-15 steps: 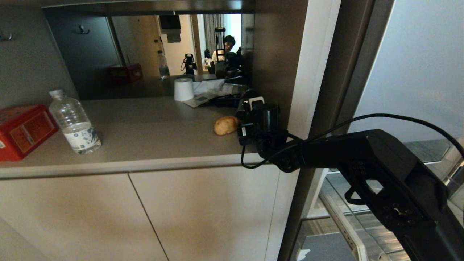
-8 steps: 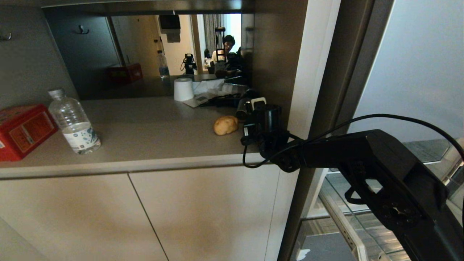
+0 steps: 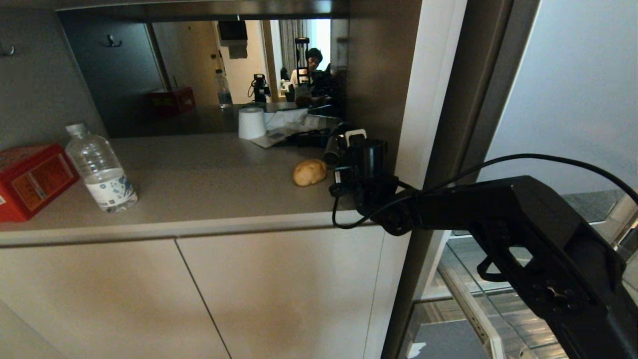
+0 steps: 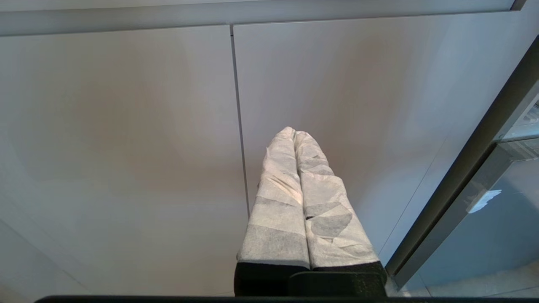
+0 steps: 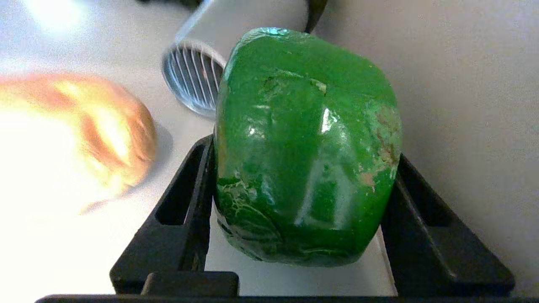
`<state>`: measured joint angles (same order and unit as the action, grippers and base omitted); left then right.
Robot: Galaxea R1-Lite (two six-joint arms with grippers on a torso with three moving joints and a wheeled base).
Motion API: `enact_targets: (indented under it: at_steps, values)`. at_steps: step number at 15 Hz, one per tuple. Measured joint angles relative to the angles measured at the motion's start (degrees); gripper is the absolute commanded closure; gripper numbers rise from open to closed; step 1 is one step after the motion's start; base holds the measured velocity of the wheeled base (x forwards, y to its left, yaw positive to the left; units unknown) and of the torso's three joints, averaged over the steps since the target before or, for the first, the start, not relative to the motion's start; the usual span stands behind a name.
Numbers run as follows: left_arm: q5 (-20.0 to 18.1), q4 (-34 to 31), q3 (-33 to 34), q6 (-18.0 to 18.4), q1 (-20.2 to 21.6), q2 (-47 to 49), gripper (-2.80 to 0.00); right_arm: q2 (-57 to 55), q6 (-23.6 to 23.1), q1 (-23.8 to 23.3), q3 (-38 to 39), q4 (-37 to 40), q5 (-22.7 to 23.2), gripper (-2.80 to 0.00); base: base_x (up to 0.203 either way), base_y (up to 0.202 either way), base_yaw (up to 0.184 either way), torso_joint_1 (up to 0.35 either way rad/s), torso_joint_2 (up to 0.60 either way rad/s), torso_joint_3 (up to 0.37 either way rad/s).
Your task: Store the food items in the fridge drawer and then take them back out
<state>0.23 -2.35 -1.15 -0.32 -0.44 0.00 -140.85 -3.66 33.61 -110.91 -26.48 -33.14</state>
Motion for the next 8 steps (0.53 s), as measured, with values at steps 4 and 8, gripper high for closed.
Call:
enact_targets:
  at_steps: [4,8]
  values:
    - [0.0,0.0,0.0,0.0,0.0,0.0,0.0,1.4,0.0,4.1,0.3,0.0,-2.7,0.0,0.0,0.0,0.0,0.0,0.0,0.0]
    - [0.0,0.0,0.0,0.0,0.0,0.0,0.0,3.9,0.4,9.6,3.0,-0.1,-7.1,0.0,0.0,0.0,0.0,0.0,0.0,0.0]
